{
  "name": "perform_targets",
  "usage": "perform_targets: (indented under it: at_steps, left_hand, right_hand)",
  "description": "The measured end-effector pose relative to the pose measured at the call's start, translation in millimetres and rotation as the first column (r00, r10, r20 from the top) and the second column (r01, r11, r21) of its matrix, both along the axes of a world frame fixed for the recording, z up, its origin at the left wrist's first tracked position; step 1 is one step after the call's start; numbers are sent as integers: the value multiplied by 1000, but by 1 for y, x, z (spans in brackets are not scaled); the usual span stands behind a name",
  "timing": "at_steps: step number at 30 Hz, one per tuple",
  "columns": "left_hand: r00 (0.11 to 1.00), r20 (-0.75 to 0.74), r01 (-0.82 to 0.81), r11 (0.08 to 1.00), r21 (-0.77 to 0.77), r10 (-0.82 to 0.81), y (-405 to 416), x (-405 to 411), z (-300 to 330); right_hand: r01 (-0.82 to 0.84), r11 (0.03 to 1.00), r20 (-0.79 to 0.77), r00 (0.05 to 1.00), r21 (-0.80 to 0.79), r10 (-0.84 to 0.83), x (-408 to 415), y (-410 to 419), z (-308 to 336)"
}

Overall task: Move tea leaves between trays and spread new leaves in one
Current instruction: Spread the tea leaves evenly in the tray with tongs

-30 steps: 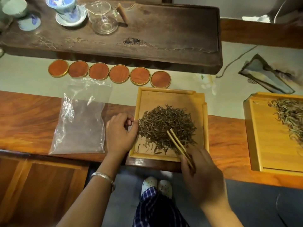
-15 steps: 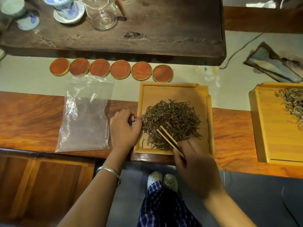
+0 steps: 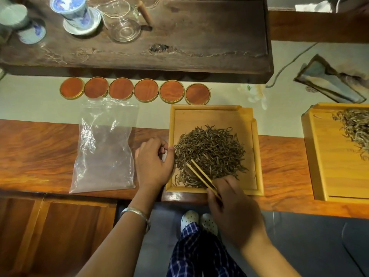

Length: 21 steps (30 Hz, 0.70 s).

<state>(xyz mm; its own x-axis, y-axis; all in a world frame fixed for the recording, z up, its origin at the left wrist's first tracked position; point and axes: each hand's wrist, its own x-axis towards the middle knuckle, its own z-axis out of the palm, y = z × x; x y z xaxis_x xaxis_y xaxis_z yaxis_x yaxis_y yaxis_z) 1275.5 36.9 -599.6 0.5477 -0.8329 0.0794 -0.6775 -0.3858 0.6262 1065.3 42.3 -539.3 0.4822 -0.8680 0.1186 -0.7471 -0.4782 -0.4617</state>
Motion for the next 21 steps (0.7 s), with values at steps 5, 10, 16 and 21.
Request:
perform_targets:
  at_steps: [5, 10, 16, 21]
  left_hand:
    - [1000, -10, 6, 1000, -7, -6, 0, 0, 3]
    - [1000, -21, -4, 1000, 4, 4, 0, 0, 4]
    - [1000, -25, -1, 1000, -5, 1, 0, -1, 6]
    - [1000, -29, -1, 1000, -10, 1, 0, -2, 7]
  right_hand:
    - [1, 1000, -42, 999, 16, 0, -4, 6, 1]
    - [6, 998, -23, 1000, 58, -5, 3, 0, 5]
    - [-5, 998, -10, 1000, 60, 5, -12, 4, 6]
    - [34, 993, 8, 999, 110, -35, 1, 7, 8]
